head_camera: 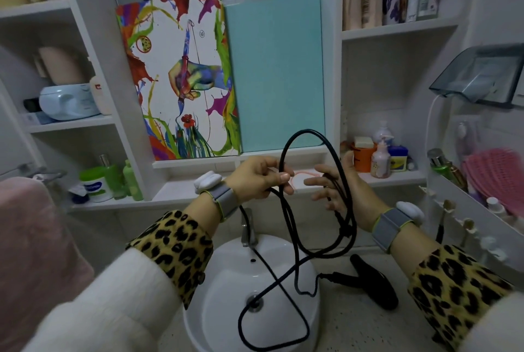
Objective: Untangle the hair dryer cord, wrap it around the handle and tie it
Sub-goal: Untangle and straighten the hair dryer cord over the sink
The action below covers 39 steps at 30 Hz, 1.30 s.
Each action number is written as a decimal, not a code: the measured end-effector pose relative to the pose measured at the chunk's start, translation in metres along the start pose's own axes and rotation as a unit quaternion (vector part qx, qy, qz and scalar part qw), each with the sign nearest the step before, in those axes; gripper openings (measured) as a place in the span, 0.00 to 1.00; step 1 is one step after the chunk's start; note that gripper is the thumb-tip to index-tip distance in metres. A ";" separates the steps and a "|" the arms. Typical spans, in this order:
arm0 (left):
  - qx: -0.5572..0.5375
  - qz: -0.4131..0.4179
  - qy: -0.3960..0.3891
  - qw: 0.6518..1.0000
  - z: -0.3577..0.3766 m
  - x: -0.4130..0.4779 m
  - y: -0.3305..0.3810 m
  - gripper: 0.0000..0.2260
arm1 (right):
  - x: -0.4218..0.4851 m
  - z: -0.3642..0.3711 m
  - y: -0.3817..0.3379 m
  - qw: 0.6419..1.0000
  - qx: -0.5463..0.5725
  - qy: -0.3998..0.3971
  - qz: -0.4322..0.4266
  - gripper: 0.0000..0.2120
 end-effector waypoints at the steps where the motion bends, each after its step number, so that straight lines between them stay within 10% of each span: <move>1: -0.001 0.000 0.001 1.000 0.002 0.001 0.000 0.03 | 0.000 0.002 -0.001 1.000 0.015 -0.026 0.002 0.43; 6: 0.104 -0.003 0.047 0.993 0.010 0.007 -0.010 0.01 | 0.001 0.013 -0.012 0.990 0.006 -0.136 0.029 0.52; 10: 0.199 -0.009 0.132 0.971 0.001 0.013 -0.016 0.03 | -0.007 0.020 -0.025 0.978 -0.070 -0.195 0.034 0.35; 15: 0.364 -0.003 0.246 0.898 0.004 0.013 -0.013 0.18 | -0.009 0.037 -0.031 0.990 -0.092 -0.080 -0.077 0.18; 20: 0.419 0.231 0.201 0.855 0.008 -0.004 0.002 0.20 | -0.012 0.036 -0.024 0.981 -0.116 -0.022 -0.153 0.14; 25: 0.520 0.128 0.186 0.824 0.015 -0.009 -0.001 0.38 | -0.012 0.040 -0.022 0.983 -0.065 0.028 -0.169 0.14; 32: 0.550 0.250 0.314 0.733 0.036 -0.016 -0.001 0.08 | -0.010 0.042 -0.020 0.988 0.014 0.036 -0.146 0.15; 39: 0.183 0.194 0.257 0.929 0.009 -0.012 0.008 0.06 | -0.006 0.002 0.006 0.977 -0.057 0.175 -0.106 0.14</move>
Point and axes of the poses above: each hand's wrist, its own x-axis towards the middle knuckle, its own z-axis out of the palm, y = z × x, the point moved 1 cm from there along x, towards the middle knuckle
